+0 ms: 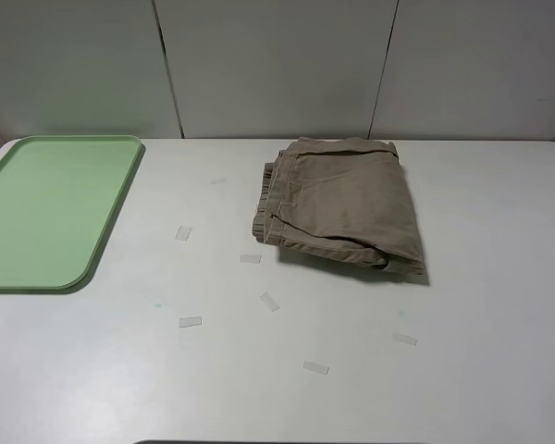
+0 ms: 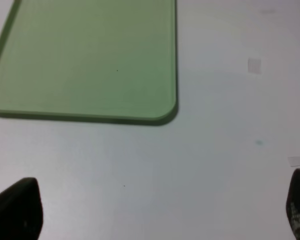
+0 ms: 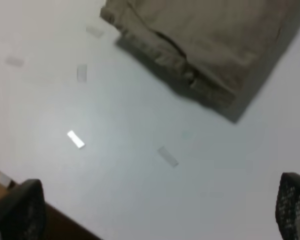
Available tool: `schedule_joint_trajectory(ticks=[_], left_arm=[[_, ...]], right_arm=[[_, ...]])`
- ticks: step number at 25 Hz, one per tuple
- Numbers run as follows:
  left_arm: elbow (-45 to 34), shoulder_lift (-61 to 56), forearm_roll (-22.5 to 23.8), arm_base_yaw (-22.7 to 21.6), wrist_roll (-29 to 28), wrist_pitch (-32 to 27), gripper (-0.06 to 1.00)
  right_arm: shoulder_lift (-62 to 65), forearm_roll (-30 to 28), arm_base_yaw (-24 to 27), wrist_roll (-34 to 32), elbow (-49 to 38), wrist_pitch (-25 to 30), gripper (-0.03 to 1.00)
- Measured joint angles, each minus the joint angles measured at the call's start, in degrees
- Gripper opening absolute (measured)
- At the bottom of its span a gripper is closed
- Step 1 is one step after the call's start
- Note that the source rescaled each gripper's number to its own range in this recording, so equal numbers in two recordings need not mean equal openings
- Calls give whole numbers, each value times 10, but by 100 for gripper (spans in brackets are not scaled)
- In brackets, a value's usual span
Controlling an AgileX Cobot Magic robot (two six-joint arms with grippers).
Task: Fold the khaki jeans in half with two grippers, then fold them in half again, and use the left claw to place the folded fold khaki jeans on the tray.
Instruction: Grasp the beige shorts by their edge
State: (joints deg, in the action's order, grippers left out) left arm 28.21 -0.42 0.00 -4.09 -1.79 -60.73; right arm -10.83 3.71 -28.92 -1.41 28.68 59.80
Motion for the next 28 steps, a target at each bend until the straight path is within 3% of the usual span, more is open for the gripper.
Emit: schedule_joint_trajectory(ticks=[19,28], left_arm=[[0,0,0,0,0,0,97],[0,0,0,0,0,0,97]], right_arm=[[19,-4,1,-6,-4,-10,100],[56,-4,81,-6,-4,-10,100]])
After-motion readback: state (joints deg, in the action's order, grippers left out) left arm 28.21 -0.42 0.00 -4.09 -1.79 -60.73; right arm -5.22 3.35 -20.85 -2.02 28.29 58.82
